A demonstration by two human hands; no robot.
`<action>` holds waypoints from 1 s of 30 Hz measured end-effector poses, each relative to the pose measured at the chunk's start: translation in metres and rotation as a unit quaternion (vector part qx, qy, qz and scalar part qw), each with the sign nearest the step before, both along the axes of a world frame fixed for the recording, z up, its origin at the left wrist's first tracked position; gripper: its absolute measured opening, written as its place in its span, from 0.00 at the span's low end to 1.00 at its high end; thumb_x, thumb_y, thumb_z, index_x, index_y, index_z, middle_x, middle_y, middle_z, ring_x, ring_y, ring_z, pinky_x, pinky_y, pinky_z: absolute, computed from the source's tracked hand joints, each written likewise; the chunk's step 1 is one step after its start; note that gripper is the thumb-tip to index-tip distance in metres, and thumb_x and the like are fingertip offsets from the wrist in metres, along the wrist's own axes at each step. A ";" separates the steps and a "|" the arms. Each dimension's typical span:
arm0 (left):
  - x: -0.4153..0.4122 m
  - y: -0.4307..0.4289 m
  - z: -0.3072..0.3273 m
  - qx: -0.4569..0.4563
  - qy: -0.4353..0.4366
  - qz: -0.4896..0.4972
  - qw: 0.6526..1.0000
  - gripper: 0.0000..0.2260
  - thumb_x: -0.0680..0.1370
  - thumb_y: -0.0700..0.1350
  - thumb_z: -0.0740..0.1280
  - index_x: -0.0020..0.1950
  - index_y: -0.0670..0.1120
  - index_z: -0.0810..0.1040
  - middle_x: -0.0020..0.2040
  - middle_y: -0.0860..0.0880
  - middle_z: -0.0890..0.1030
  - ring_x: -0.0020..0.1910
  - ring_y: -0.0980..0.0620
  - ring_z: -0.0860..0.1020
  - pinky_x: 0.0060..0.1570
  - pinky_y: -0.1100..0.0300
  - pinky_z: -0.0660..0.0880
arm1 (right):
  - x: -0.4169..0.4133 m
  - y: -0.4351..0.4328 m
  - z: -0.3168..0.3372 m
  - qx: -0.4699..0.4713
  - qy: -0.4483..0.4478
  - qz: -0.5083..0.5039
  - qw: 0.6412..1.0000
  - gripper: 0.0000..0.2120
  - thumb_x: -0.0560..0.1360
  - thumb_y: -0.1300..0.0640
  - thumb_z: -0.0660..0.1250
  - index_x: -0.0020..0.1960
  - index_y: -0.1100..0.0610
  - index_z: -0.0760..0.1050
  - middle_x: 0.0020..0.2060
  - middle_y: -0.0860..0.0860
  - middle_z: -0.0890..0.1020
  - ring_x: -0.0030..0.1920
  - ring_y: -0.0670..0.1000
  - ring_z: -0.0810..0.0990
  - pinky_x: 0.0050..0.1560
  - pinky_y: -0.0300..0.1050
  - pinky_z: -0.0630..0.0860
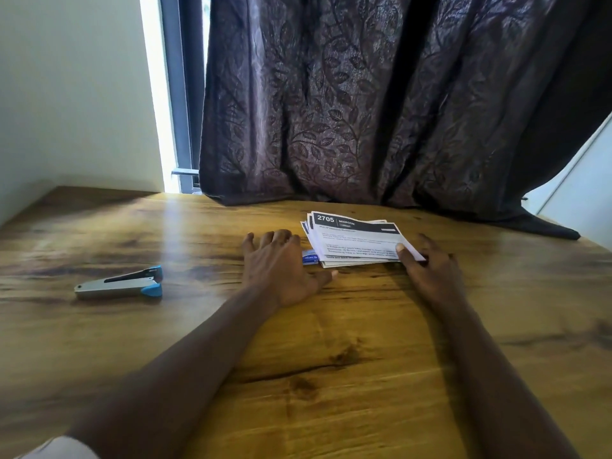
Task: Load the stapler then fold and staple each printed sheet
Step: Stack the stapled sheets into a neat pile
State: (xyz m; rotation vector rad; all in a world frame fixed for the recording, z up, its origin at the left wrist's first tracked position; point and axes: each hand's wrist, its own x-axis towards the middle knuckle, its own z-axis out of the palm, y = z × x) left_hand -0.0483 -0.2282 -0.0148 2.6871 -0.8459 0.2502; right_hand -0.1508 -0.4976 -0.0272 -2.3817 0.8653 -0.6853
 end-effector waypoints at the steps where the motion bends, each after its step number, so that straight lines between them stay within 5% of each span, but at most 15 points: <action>1: 0.000 -0.005 0.001 0.006 -0.004 0.000 1.000 0.46 0.67 0.81 0.58 0.73 0.51 0.73 0.77 0.49 0.71 0.75 0.44 0.67 0.77 0.37 0.53 | 0.000 0.000 0.000 -0.012 0.001 0.007 1.000 0.31 0.76 0.32 0.62 0.75 0.45 0.69 0.70 0.53 0.76 0.71 0.60 0.70 0.69 0.57 0.67; 6: 0.000 -0.014 0.000 0.011 -0.035 -0.017 0.999 0.38 0.70 0.78 0.59 0.72 0.57 0.75 0.76 0.51 0.72 0.76 0.46 0.66 0.77 0.38 0.51 | 0.006 -0.009 -0.009 -0.030 0.007 0.017 0.999 0.32 0.72 0.26 0.58 0.68 0.43 0.75 0.66 0.50 0.80 0.67 0.58 0.72 0.67 0.58 0.71; 11: 0.001 -0.017 -0.001 0.024 -0.079 -0.032 0.996 0.31 0.75 0.74 0.59 0.69 0.58 0.78 0.76 0.52 0.73 0.76 0.47 0.66 0.77 0.37 0.50 | 0.009 -0.011 -0.009 -0.060 0.018 0.007 0.998 0.19 0.76 0.37 0.66 0.62 0.45 0.80 0.63 0.51 0.81 0.66 0.59 0.72 0.66 0.55 0.69; 17: 0.000 -0.016 -0.001 0.020 -0.097 -0.037 0.994 0.24 0.77 0.71 0.59 0.66 0.61 0.80 0.76 0.52 0.72 0.76 0.47 0.66 0.77 0.36 0.48 | 0.010 -0.012 -0.011 -0.058 0.017 0.002 0.998 0.16 0.76 0.39 0.68 0.60 0.45 0.81 0.61 0.51 0.81 0.65 0.59 0.72 0.65 0.56 0.70; 30: -0.027 0.020 0.004 -0.074 -0.159 -0.009 0.984 0.29 0.75 0.72 0.59 0.67 0.55 0.78 0.72 0.50 0.76 0.71 0.45 0.73 0.76 0.37 0.55 | -0.011 0.055 0.000 -0.167 -0.041 0.022 0.985 0.30 0.76 0.34 0.56 0.73 0.49 0.67 0.70 0.53 0.71 0.69 0.57 0.67 0.66 0.59 0.65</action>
